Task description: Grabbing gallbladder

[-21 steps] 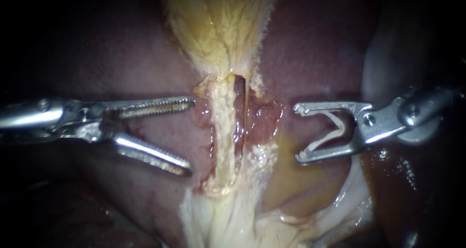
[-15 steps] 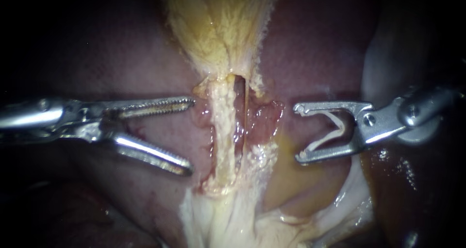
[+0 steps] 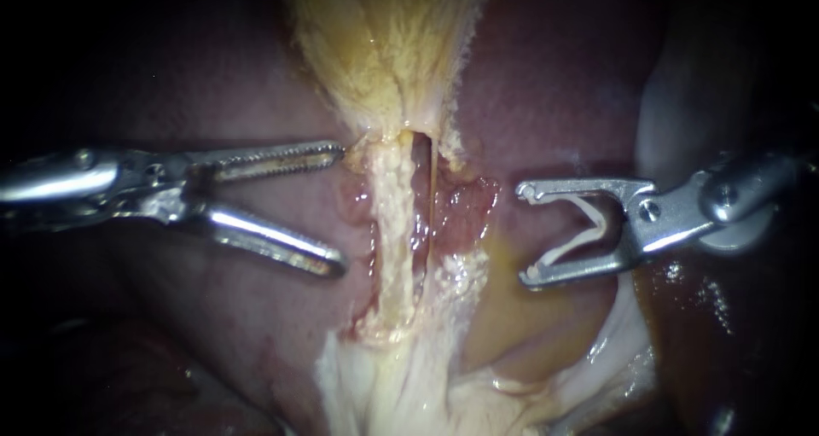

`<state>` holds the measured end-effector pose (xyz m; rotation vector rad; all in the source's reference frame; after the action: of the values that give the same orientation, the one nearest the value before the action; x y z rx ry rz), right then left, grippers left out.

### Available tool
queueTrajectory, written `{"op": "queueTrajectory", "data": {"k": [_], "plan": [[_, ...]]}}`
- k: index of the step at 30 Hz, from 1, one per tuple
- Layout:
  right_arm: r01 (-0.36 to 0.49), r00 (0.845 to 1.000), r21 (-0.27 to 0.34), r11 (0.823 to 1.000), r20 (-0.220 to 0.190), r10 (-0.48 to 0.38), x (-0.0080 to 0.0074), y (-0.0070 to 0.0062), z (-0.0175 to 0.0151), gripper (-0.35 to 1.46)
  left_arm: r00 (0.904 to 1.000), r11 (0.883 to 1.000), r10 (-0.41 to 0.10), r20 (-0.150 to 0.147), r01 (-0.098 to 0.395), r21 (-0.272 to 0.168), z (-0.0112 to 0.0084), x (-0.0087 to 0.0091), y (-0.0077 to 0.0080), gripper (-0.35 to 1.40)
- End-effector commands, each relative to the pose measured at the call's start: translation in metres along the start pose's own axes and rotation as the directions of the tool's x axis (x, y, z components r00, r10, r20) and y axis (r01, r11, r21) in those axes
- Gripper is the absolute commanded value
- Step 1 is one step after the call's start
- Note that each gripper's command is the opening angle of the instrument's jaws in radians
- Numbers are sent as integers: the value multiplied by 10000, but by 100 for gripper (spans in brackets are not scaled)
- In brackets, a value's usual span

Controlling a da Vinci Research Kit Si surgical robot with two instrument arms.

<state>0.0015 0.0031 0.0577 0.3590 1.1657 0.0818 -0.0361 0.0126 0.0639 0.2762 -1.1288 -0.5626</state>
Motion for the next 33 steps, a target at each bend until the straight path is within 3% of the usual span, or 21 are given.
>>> {"op": "queueTrajectory", "data": {"k": [1,7,14,23,27,33], "plan": [[2,10000,0,10000,-1,-2,0,0,0,50,10000,10000,-10,1,10,-54,2,0,2,73],[2,10000,1,10000,-1,-2,0,0,0,50,9999,9997,-108,7,108,-229,18,-2,15,73],[2,10000,1,10000,-1,-2,0,0,0,50,9986,9969,-527,48,529,-580,27,-2,24,56],[3,10000,1,10000,-2,-3,1,0,0,50,9951,9915,-962,-207,940,-902,27,10,38,9],[3,10000,3,10000,-2,-3,1,-1,0,50,9938,9902,-1055,-335,1020,-951,25,18,42,-35],[3,10000,2,10000,-2,-3,1,-1,0,50,9910,9887,-1188,-614,1124,-990,20,17,40,-35]]}}
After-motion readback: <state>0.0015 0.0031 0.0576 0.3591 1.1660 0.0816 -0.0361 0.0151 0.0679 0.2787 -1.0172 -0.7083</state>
